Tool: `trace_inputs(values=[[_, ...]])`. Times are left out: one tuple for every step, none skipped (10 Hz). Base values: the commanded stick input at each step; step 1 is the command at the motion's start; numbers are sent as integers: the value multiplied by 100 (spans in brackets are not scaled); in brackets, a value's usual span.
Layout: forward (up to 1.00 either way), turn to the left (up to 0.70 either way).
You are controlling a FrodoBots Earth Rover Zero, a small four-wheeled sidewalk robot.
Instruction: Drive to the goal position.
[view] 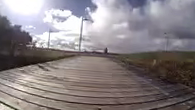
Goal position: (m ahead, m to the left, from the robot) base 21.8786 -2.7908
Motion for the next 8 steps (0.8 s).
trace_inputs(values=[[85, 0], [85, 0], [76, 0], [37, 0], [0, 0], [0, 0], [0, 0], [0, 0]])
